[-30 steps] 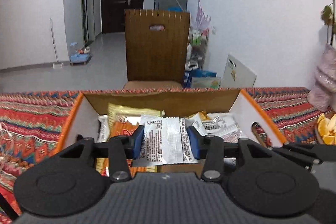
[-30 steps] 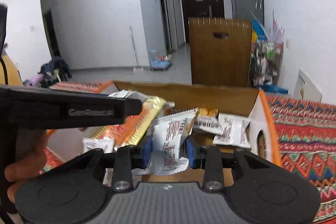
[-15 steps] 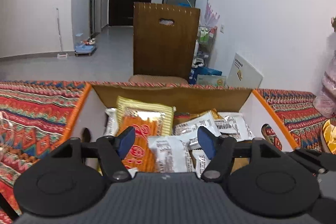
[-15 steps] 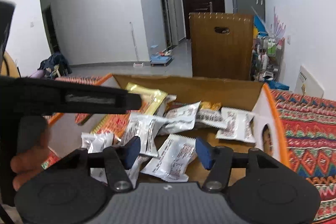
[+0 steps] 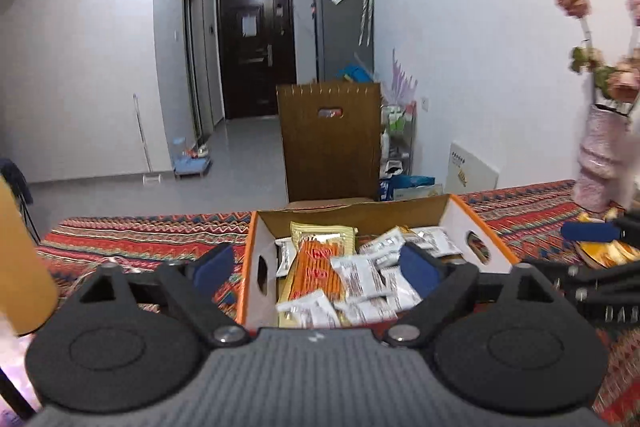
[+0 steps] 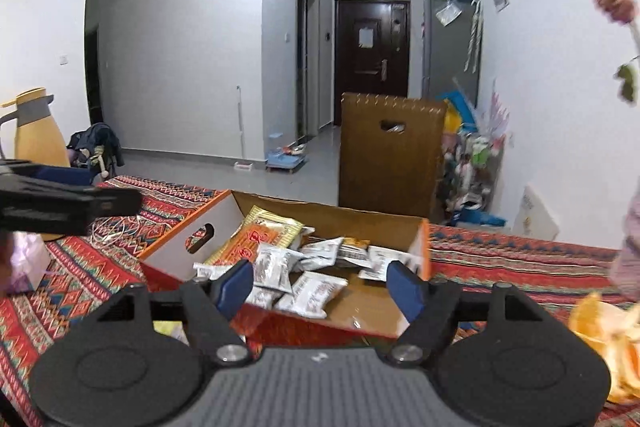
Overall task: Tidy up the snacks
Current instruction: 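Withdraw both tools from the box back toward the snack pile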
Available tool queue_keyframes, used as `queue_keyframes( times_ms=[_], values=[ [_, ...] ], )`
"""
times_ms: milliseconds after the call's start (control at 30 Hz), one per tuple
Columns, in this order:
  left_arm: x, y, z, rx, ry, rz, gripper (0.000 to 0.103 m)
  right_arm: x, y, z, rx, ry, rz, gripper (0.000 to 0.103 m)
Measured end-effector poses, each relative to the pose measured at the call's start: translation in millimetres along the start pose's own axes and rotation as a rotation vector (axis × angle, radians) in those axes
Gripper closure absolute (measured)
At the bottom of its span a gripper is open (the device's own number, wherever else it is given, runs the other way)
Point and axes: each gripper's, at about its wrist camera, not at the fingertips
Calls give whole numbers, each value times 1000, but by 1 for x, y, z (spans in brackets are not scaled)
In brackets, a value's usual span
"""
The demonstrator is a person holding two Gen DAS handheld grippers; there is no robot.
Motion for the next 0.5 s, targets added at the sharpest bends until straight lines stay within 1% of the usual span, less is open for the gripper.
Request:
queue_keyframes(
  times_ms=[33,133,300,367,433,500],
  values=[
    [-15,0,-5,0,-8,-12,4,-13,2,-3,-2,-5,-8,26],
    [-60,3,-25,-9,-32,-37,0,-55,6,-16,2,-26,-25,20],
    [-116,12,-65,-68,-23,-62,0,-113,21,-43,-2,-69,-33,13],
    [-139,16,-85,-67,-34,-77,0,-131,27,-57,-5,-68,-35,11],
    [-158,21,-103,-60,-38,-86,0,-148,36,-74,-19,-58,-64,10],
    [-174,27,-123,-88,-20,-73,0,-163,46,-92,-37,-52,-92,9]
  ],
)
Point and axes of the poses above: each gripper's, at about its wrist camera, not at the fingertips, and x roughly the way its jaws point, y to its left, z to its top, and after that the axes turned 6 degrees about -x, right-handed
